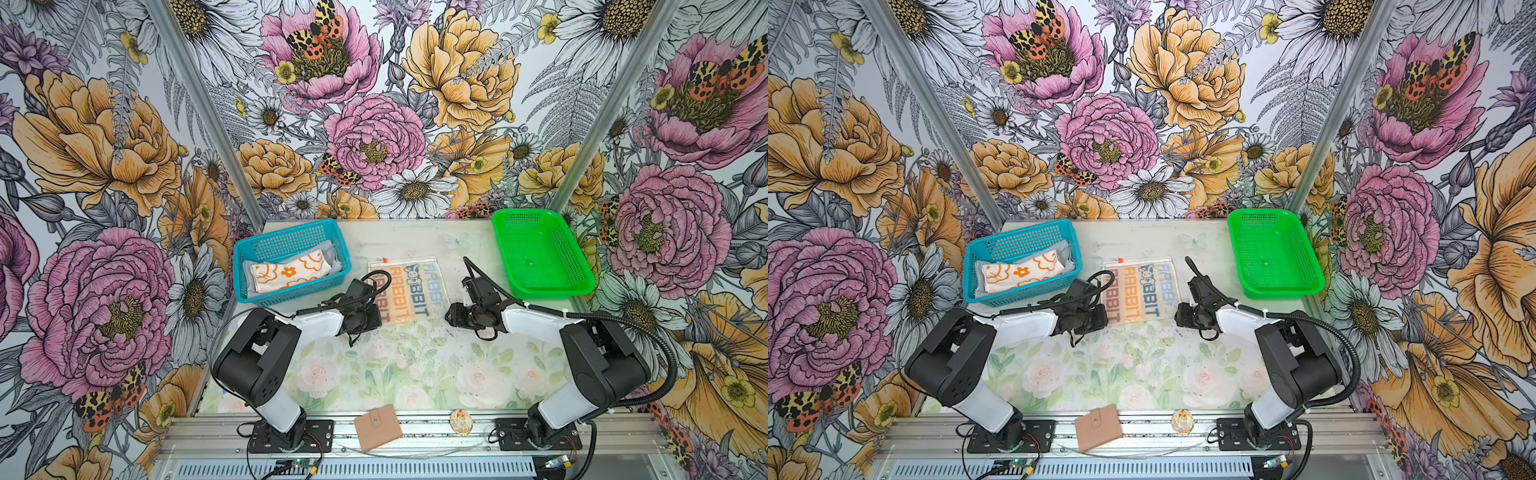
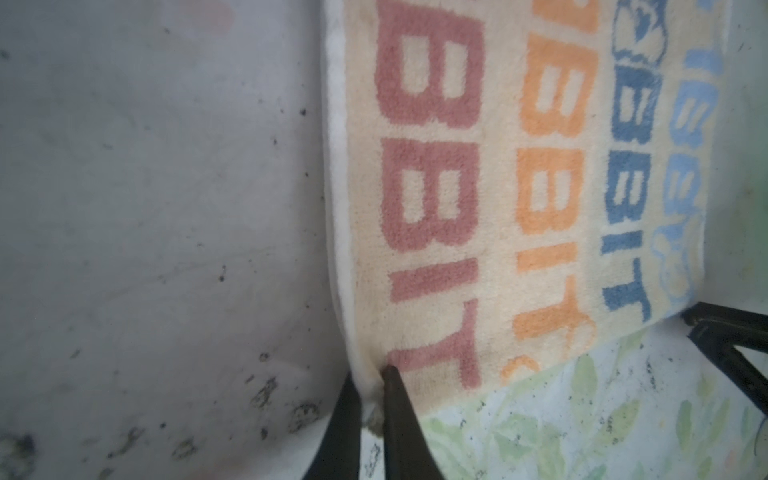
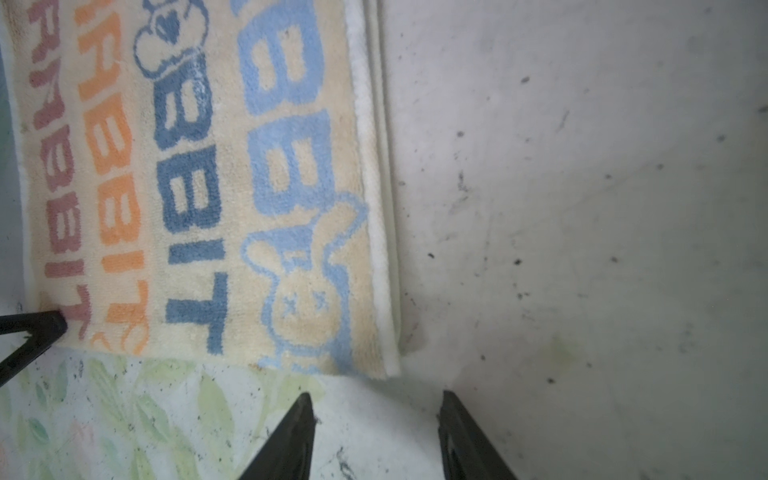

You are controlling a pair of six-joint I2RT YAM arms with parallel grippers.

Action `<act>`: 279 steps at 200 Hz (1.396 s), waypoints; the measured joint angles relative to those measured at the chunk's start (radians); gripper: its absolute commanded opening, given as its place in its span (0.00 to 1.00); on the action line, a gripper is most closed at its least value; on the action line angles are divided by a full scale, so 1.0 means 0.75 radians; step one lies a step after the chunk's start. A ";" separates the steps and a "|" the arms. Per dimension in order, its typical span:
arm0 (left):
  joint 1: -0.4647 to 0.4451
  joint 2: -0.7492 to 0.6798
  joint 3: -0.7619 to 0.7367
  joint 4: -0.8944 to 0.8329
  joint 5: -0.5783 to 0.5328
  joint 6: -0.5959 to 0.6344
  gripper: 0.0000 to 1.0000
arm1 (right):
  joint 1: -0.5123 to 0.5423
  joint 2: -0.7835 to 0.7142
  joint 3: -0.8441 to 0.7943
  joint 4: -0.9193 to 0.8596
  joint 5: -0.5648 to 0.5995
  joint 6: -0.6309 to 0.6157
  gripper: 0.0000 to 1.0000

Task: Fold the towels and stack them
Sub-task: 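Grasp the near folded edge corners with the left and right grippers, then lift the folded edge with both grippers and fold it over toward the far edge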

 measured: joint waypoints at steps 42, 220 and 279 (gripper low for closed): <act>0.000 0.000 0.000 -0.001 0.000 0.004 0.00 | -0.011 0.013 0.011 0.000 -0.002 -0.001 0.46; -0.188 -0.158 -0.088 -0.188 -0.027 0.005 0.00 | 0.026 -0.193 -0.235 0.018 -0.117 0.036 0.00; -0.341 -0.404 -0.129 -0.433 -0.022 -0.058 0.00 | 0.112 -0.582 -0.370 -0.180 -0.151 0.184 0.00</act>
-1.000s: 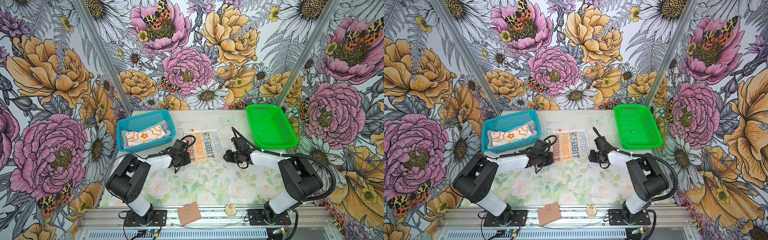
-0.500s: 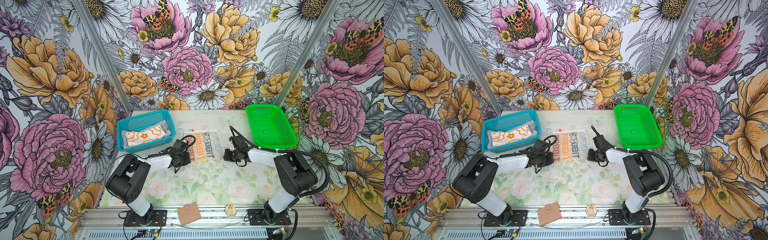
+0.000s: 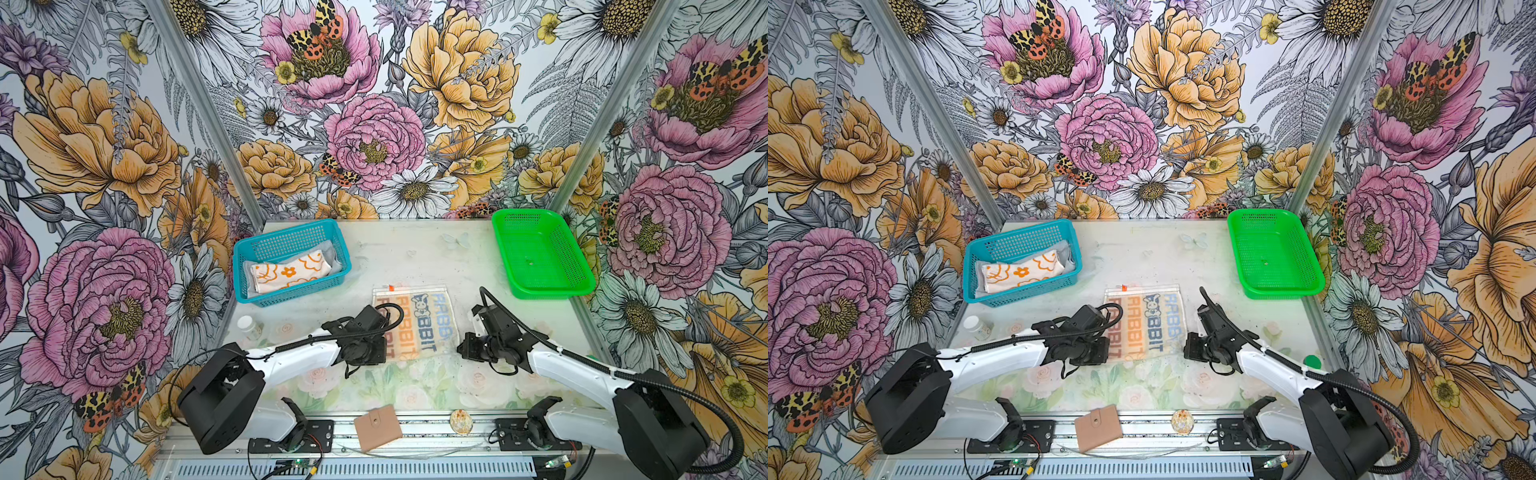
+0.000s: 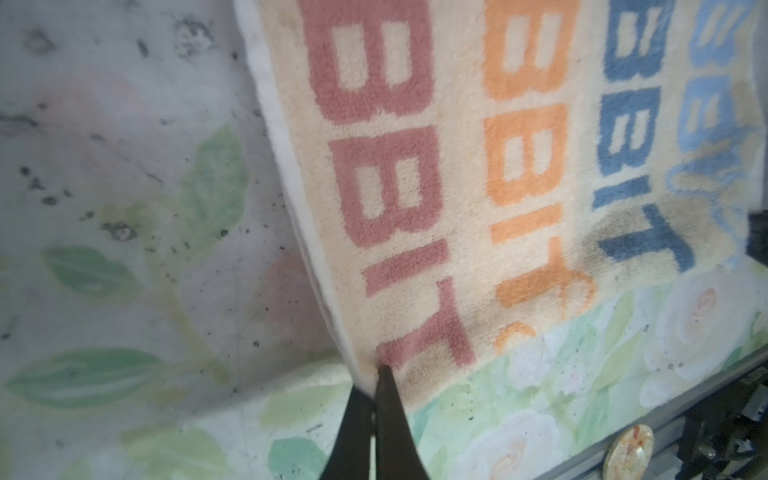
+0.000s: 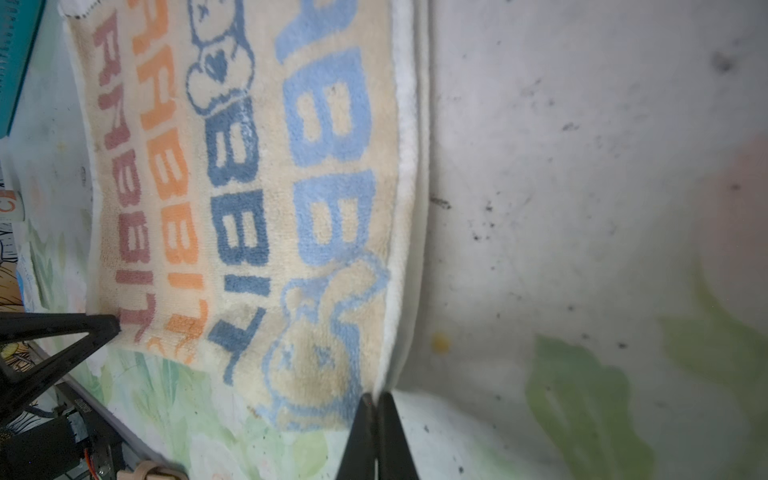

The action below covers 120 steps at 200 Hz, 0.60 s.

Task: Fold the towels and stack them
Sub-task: 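Lift the folded edge with both grippers and fold it over toward the far edge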

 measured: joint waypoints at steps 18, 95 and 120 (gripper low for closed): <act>0.020 -0.045 0.039 -0.045 0.016 -0.002 0.00 | 0.000 -0.019 0.073 -0.055 0.009 0.006 0.00; 0.242 0.060 0.236 -0.082 0.076 0.116 0.00 | -0.035 0.188 0.409 -0.093 0.107 -0.069 0.00; 0.304 0.134 0.317 -0.083 0.086 0.164 0.00 | -0.065 0.272 0.477 -0.098 0.129 -0.107 0.00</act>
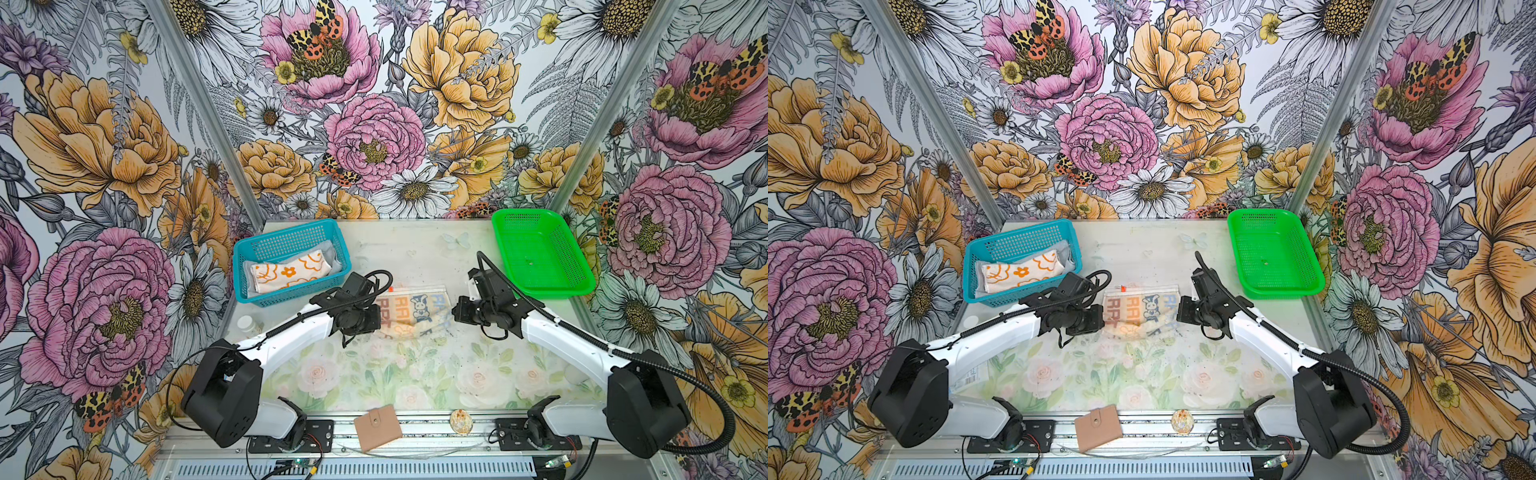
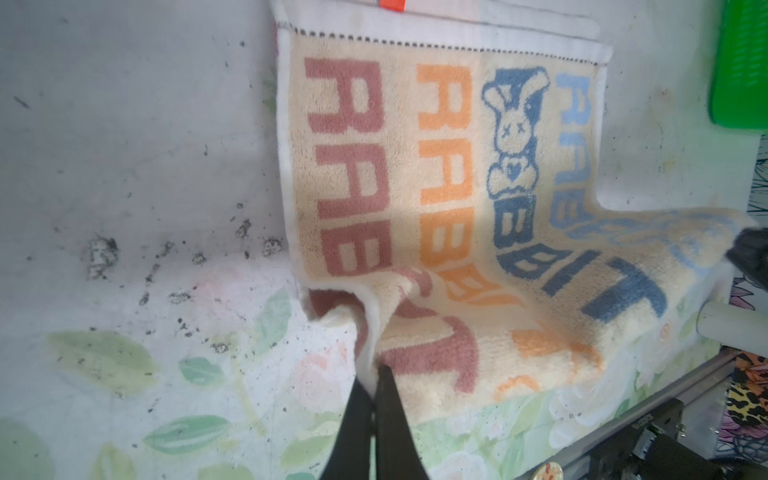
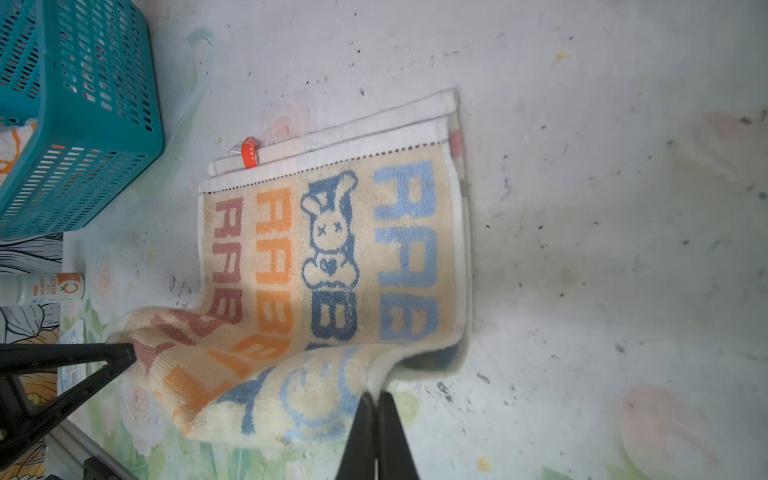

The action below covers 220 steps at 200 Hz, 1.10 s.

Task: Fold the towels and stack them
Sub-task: 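Lift the folded edge with both grippers and fold it over toward the far edge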

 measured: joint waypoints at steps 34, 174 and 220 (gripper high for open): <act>0.074 0.082 0.100 0.001 0.016 0.052 0.00 | -0.043 0.113 0.085 -0.003 0.012 -0.055 0.00; 0.203 0.453 0.315 0.070 0.062 0.141 0.00 | -0.078 0.499 0.322 0.029 0.085 -0.187 0.00; 0.209 0.460 0.319 0.115 0.062 0.134 0.35 | -0.084 0.545 0.345 0.057 0.102 -0.210 0.00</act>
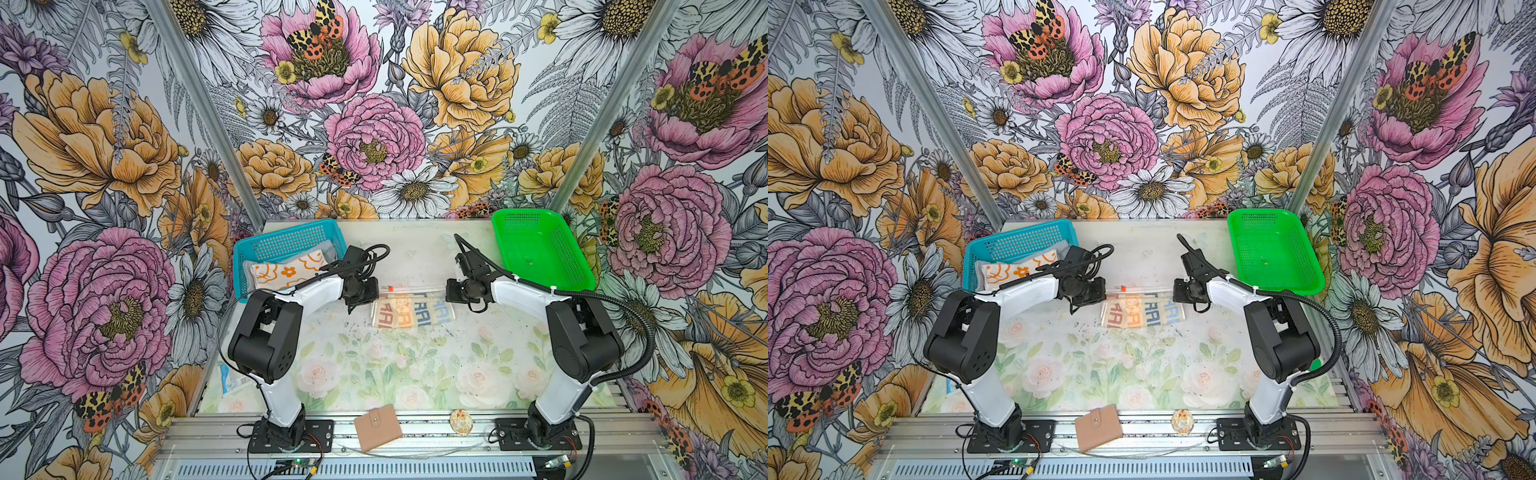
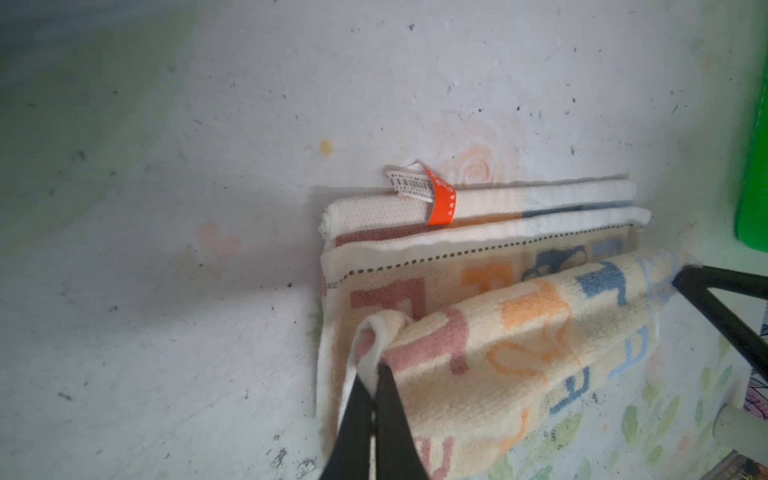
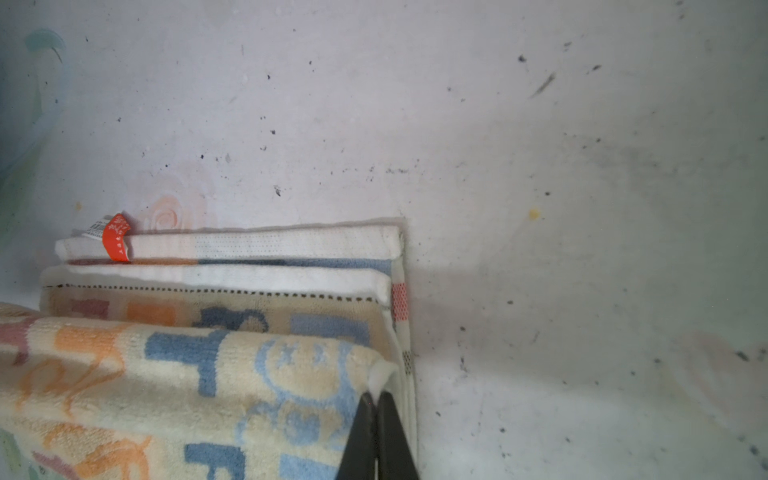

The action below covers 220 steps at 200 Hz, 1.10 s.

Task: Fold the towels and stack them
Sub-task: 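Lift the folded edge with both grippers and fold it over toward the far edge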

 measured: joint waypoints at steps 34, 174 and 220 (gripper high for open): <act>0.001 -0.003 -0.003 0.013 -0.002 0.006 0.45 | -0.004 0.000 0.014 0.004 -0.001 -0.010 0.11; -0.018 -0.047 -0.071 0.127 0.014 -0.020 0.36 | -0.004 0.000 0.014 0.006 -0.003 -0.020 0.08; -0.027 -0.042 -0.071 0.146 0.028 -0.034 0.29 | -0.004 0.000 0.014 0.007 -0.004 -0.022 0.01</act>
